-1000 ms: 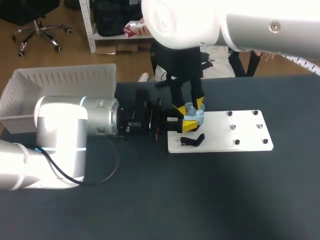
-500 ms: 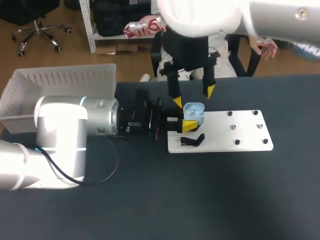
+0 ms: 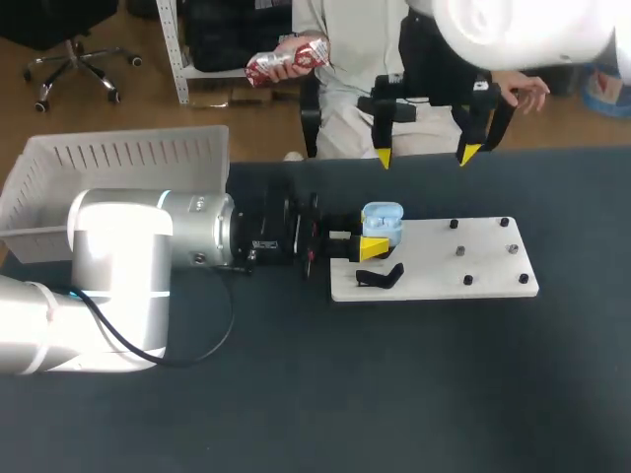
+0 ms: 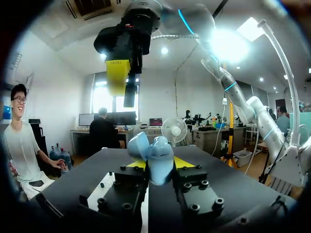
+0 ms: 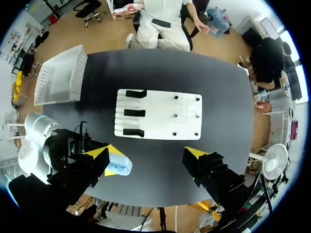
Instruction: Pick up each earbud case from the left stands, insert the matching earbuds, close the lid, and place the case in the box.
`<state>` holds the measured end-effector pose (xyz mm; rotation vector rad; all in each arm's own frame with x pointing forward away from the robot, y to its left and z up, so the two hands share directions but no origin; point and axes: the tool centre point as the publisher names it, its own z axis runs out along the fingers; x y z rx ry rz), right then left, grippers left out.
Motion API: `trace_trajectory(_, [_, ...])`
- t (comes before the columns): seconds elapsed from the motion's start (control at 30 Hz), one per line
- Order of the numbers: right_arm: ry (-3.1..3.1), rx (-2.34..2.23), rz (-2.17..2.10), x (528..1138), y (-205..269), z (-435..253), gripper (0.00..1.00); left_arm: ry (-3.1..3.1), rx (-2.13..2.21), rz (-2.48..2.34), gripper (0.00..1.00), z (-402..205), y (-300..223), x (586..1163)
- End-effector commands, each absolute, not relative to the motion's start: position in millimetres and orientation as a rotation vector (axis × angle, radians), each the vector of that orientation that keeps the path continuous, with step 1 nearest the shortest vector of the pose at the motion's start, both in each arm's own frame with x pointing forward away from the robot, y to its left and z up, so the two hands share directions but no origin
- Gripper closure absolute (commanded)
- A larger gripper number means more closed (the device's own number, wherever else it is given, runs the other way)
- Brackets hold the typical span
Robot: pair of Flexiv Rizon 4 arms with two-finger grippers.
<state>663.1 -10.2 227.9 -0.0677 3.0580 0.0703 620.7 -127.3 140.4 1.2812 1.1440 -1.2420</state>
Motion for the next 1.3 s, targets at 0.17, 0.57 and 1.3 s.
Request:
trace_trajectory(0.17, [2.777,0.053,0.16,666.1,-16.0,202.8,0.0,1.144,1.278,-1.237,1.0,139.9,-127.8,619.8])
trace_trajectory(0.57, [2.871,0.029,0.197,674.5,-11.4,173.5,0.0,1.144,1.278,-1.237,1.0,139.9,-127.8,619.8])
trace_trajectory(1.3, [3.026,-0.058,0.338,650.4,-12.1,176.2,0.0,1.144,1.278,-1.237,1.0,139.9,-127.8,619.8])
